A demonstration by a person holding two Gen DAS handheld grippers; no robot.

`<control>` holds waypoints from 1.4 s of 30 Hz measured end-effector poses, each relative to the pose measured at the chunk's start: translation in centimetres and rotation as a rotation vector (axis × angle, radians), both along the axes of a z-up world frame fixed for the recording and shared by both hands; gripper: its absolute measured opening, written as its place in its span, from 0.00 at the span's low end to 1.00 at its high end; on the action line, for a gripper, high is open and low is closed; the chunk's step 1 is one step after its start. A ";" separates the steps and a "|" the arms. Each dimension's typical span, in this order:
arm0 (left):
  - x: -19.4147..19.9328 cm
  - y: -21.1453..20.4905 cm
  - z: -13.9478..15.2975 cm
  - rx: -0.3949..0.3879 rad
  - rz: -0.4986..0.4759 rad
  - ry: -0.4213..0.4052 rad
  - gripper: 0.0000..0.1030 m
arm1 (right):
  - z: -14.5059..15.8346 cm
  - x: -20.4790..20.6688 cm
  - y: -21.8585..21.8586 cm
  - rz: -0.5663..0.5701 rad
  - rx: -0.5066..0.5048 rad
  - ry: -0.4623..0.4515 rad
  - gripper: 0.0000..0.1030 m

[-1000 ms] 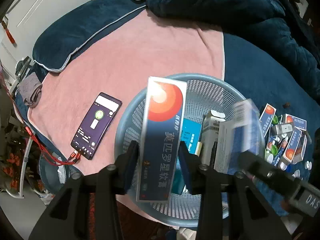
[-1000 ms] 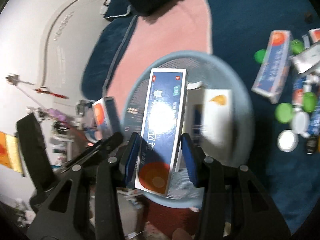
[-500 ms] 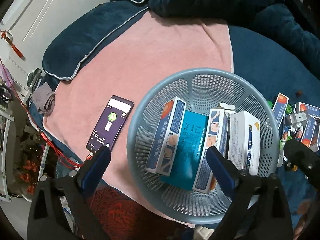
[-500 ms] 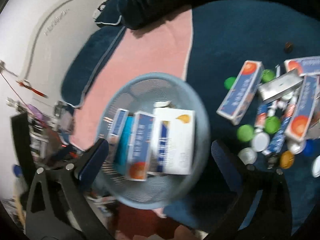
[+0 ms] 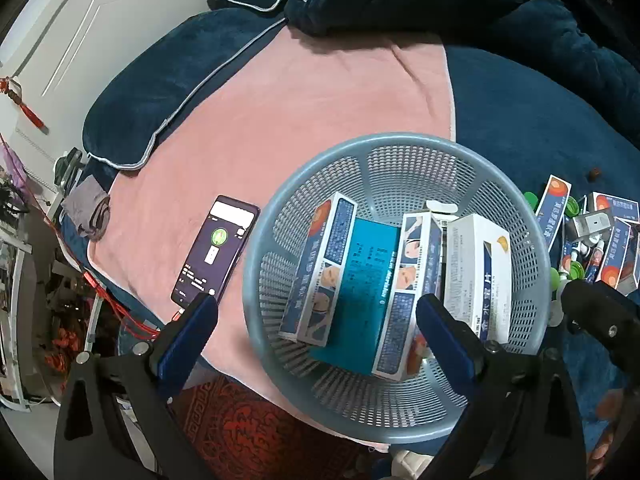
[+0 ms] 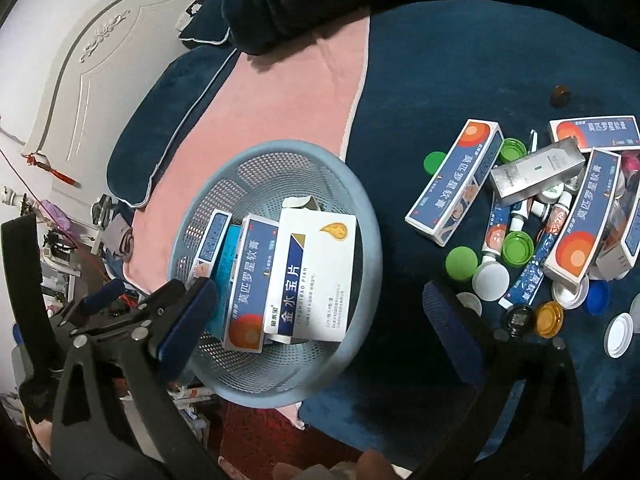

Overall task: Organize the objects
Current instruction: 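Withdraw both grippers from the basket toward the remaining pile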

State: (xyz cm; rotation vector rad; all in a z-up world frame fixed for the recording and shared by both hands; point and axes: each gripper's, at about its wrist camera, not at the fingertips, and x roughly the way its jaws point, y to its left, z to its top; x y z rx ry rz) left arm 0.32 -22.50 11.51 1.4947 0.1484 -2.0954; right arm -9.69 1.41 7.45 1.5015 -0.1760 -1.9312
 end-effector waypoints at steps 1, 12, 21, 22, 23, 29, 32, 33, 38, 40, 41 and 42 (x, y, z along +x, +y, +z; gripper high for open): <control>-0.1 0.1 0.0 0.000 -0.001 0.001 0.97 | 0.0 0.0 0.1 0.000 0.003 0.001 1.00; -1.0 1.4 0.3 -0.015 -0.022 0.003 0.97 | -0.4 -0.2 1.6 -0.016 0.024 -0.002 1.00; -1.8 2.9 0.6 -0.024 -0.040 0.009 0.98 | -0.4 -0.5 3.1 -0.032 0.038 0.003 1.00; -1.9 3.1 0.7 -0.025 -0.042 0.010 0.98 | -0.3 -0.6 3.4 -0.034 0.038 0.004 1.00; -2.0 3.3 0.7 -0.026 -0.046 0.010 0.98 | -0.3 -0.6 3.6 -0.036 0.037 0.005 1.00; -2.7 4.6 0.9 -0.032 -0.068 0.008 0.98 | -0.1 -0.8 4.9 -0.054 0.041 0.009 1.00; -3.2 5.5 1.0 -0.035 -0.083 0.007 0.98 | 0.0 -1.0 5.6 -0.078 0.042 0.010 1.00; -3.3 5.7 1.0 -0.036 -0.089 0.007 0.98 | 0.0 -1.0 5.9 -0.082 0.042 0.011 1.00; -4.1 7.1 0.9 -0.040 -0.108 0.004 0.98 | 0.1 -1.4 7.3 -0.102 0.043 0.012 1.00; -4.3 7.5 0.9 -0.041 -0.118 0.002 0.98 | 0.1 -1.5 7.9 -0.112 0.043 0.012 1.00; -4.5 7.7 0.9 -0.042 -0.122 0.001 0.98 | 0.1 -1.6 8.1 -0.116 0.043 0.012 1.00; -4.7 8.1 0.8 -0.044 -0.129 0.000 0.98 | 0.1 -1.6 8.5 -0.120 0.044 0.011 1.00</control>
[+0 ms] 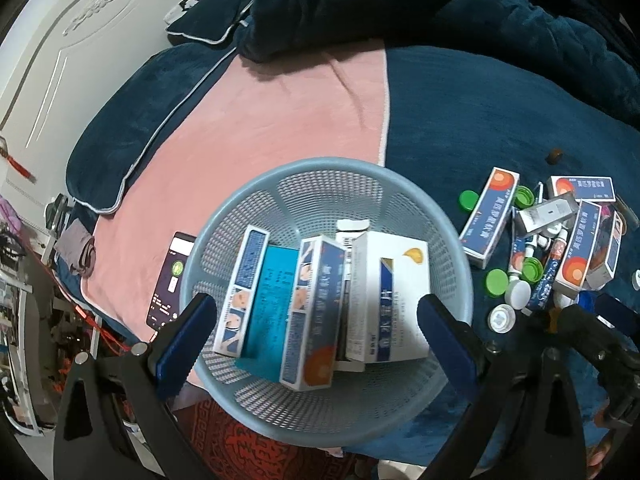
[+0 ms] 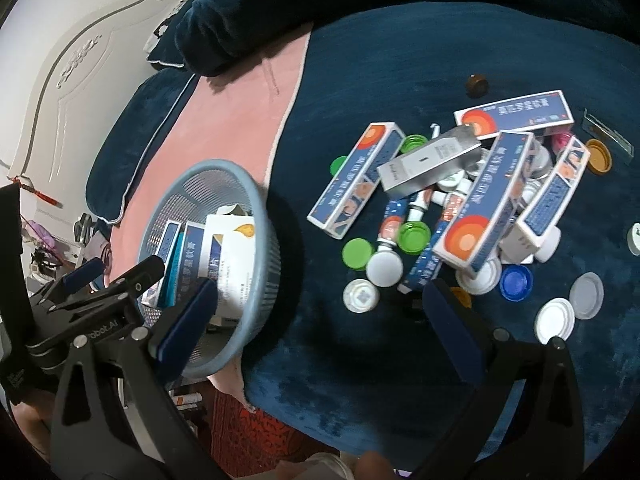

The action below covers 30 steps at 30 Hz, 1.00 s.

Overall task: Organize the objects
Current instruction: 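Withdraw both grippers from the basket toward the remaining pile, then grasp a blue-and-white ointment box with the left gripper while the right grasps another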

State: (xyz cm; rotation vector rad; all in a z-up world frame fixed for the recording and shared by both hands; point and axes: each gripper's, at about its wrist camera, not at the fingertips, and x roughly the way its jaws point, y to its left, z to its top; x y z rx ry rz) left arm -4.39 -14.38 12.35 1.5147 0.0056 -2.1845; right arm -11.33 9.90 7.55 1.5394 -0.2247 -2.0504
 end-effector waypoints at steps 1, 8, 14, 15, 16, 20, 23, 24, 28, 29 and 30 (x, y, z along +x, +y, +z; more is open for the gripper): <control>-0.2 0.2 0.0 -0.001 -0.004 0.000 0.98 | 0.0 -0.1 0.3 -0.004 0.001 0.000 1.00; -1.3 2.2 -0.1 -0.005 -0.038 -0.006 0.98 | -0.2 -0.5 2.3 -0.038 0.004 -0.004 1.00; -2.2 3.9 -0.3 -0.009 -0.064 -0.012 0.98 | -0.4 -1.0 4.0 -0.071 0.007 -0.011 1.00; -2.4 4.3 -0.4 -0.010 -0.070 -0.013 0.98 | -0.5 -1.1 4.4 -0.077 0.007 -0.012 1.00; -2.5 4.6 -0.4 -0.010 -0.074 -0.014 0.98 | -0.5 -1.1 4.7 -0.082 0.006 -0.012 1.00; -3.1 5.7 -0.8 -0.008 -0.092 -0.020 0.98 | -0.6 -1.5 5.9 -0.102 0.004 -0.015 1.00; -3.7 6.5 -1.2 -0.010 -0.106 -0.029 0.98 | -1.0 -1.8 7.0 -0.120 0.004 -0.022 1.00; -3.9 6.8 -1.4 -0.009 -0.111 -0.032 0.98 | -1.0 -1.9 7.2 -0.124 0.005 -0.025 1.00; -4.7 7.9 -1.7 -0.007 -0.129 -0.034 0.98 | -1.5 -2.4 8.5 -0.151 0.005 -0.035 1.00; -4.9 8.2 -1.8 -0.006 -0.133 -0.034 0.98 | -1.5 -2.6 8.8 -0.158 0.004 -0.038 1.00; -5.1 8.5 -1.9 -0.006 -0.140 -0.036 0.98 | -1.6 -2.7 9.1 -0.167 0.001 -0.042 1.00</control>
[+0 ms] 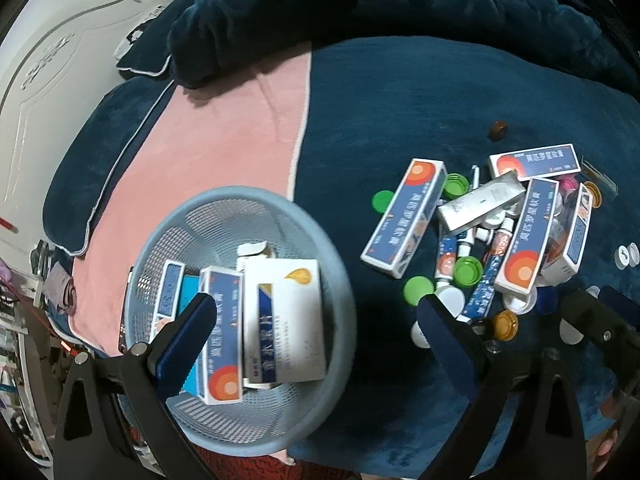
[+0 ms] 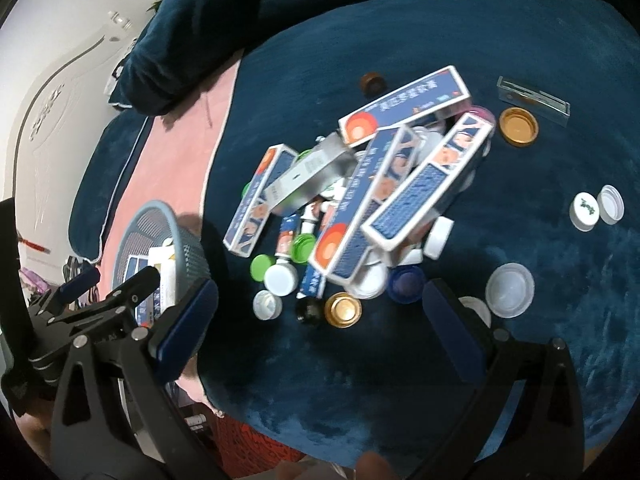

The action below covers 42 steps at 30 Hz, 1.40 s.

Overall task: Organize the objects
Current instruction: 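Grasp a blue-and-white ointment box with the left gripper while the right grasps another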

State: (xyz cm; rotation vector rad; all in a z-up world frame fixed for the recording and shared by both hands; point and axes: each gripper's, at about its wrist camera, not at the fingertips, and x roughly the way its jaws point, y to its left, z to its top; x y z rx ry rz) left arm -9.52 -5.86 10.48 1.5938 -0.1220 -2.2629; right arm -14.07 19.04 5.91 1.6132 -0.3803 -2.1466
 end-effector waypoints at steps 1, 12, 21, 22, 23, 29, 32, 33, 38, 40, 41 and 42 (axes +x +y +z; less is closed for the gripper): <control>-0.2 0.3 -0.1 0.001 -0.004 0.000 0.98 | -0.1 -0.2 0.3 -0.008 -0.002 -0.004 1.00; -2.6 3.9 -1.5 0.021 -0.065 -0.009 0.98 | -0.8 -3.3 4.2 -0.179 -0.039 -0.043 1.00; -4.7 6.6 -2.9 0.053 -0.120 -0.014 0.98 | -3.8 -6.2 5.4 -0.266 0.007 -0.091 1.00; -4.9 6.7 -3.0 0.056 -0.122 -0.015 0.98 | -4.1 -6.5 5.5 -0.273 -0.001 -0.097 1.00; -5.0 6.9 -3.1 0.059 -0.125 -0.016 0.98 | -4.3 -6.6 5.6 -0.278 -0.007 -0.101 1.00; -5.8 7.8 -3.8 0.093 -0.127 -0.022 0.98 | -5.1 -7.3 5.5 -0.283 -0.032 -0.117 0.98; -6.1 8.2 -4.2 0.120 -0.116 -0.029 0.98 | -5.5 -7.4 5.0 -0.264 -0.033 -0.129 0.80; -6.2 8.2 -4.3 0.132 -0.110 -0.030 0.98 | -5.7 -7.4 4.9 -0.252 -0.028 -0.132 0.62; -6.4 8.3 -4.8 0.187 -0.090 -0.033 0.98 | -5.1 -6.9 5.4 -0.229 -0.047 -0.123 0.35; -6.6 8.3 -5.1 0.214 -0.082 -0.033 0.98 | -4.5 -6.6 6.2 -0.229 -0.054 -0.115 0.30; -6.7 8.4 -5.2 0.226 -0.079 -0.033 0.98 | -4.2 -6.5 6.6 -0.230 -0.055 -0.112 0.30; -6.9 8.6 -5.4 0.243 -0.077 -0.033 0.98 | -3.8 -6.3 7.2 -0.232 -0.052 -0.111 0.30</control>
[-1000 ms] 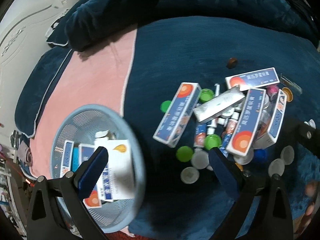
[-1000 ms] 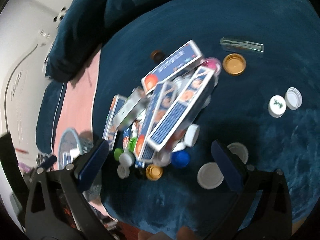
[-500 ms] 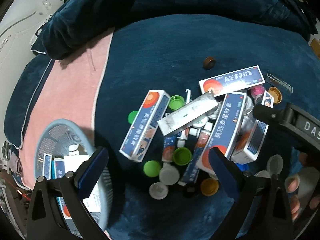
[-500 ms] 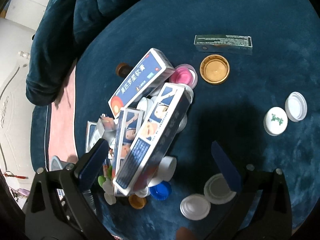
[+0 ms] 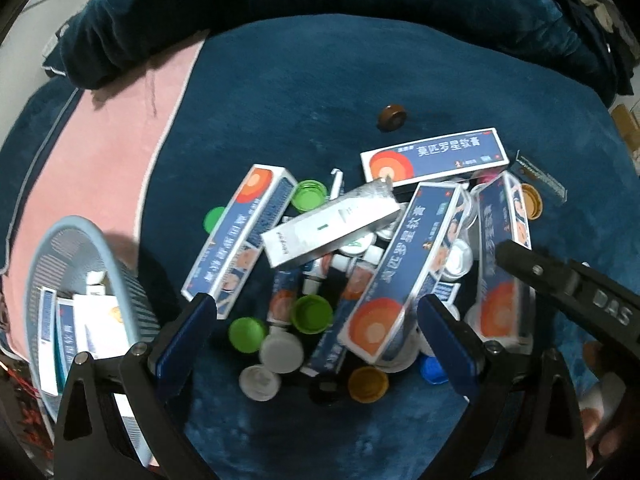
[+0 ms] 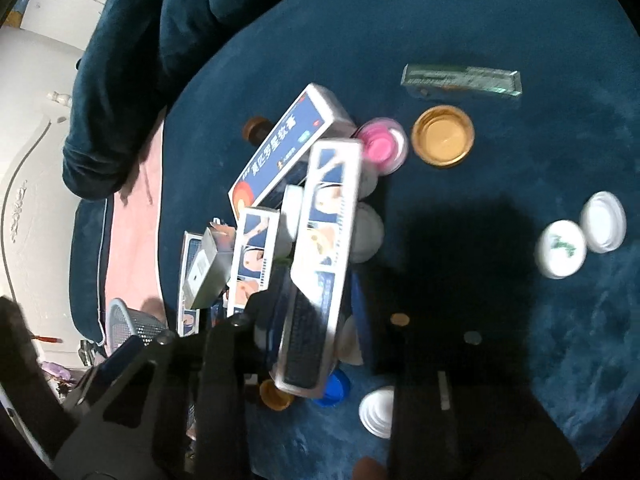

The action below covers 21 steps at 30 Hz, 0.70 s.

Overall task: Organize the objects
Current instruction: 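Grasp a blue-and-white ointment box with the left gripper while the right grasps another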

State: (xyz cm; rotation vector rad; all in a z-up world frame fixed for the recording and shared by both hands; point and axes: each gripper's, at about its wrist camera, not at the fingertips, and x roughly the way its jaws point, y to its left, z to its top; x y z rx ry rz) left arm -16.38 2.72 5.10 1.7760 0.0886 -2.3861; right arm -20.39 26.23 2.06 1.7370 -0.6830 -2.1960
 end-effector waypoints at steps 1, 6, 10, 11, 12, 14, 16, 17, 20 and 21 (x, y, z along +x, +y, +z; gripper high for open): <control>-0.1 0.2 -0.1 0.011 0.001 0.000 0.98 | 0.2 0.2 0.5 -0.005 0.002 -0.003 0.30; -1.1 1.9 -0.9 0.047 -0.008 -0.004 0.98 | 0.4 0.6 2.6 -0.009 0.029 -0.049 0.30; -1.7 3.3 -1.6 0.028 -0.052 -0.015 0.98 | 0.0 0.3 3.0 0.006 0.084 -0.064 0.31; -1.8 3.5 -1.8 0.018 -0.059 -0.018 0.98 | -0.1 0.2 3.1 0.002 0.073 -0.065 0.31; -2.0 3.7 -2.0 0.008 -0.062 -0.022 0.98 | -0.3 0.1 3.2 -0.001 0.052 -0.067 0.31; -2.3 3.7 -2.6 0.001 -0.060 -0.034 0.98 | -0.3 -0.2 3.3 -0.007 0.034 -0.069 0.31; -2.5 3.5 -3.0 0.009 -0.055 -0.041 0.98 | -0.2 -0.3 3.0 -0.005 0.030 -0.059 0.34; -2.7 3.4 -3.3 0.010 -0.053 -0.043 0.98 | -0.1 -0.4 2.7 -0.003 0.029 -0.056 0.43; -3.2 3.1 -4.0 0.017 -0.046 -0.048 0.98 | -0.3 -0.6 2.1 0.007 0.008 -0.051 0.69; -3.4 3.0 -4.4 0.022 -0.043 -0.055 0.98 | -0.3 -0.7 1.7 0.014 0.011 -0.049 0.70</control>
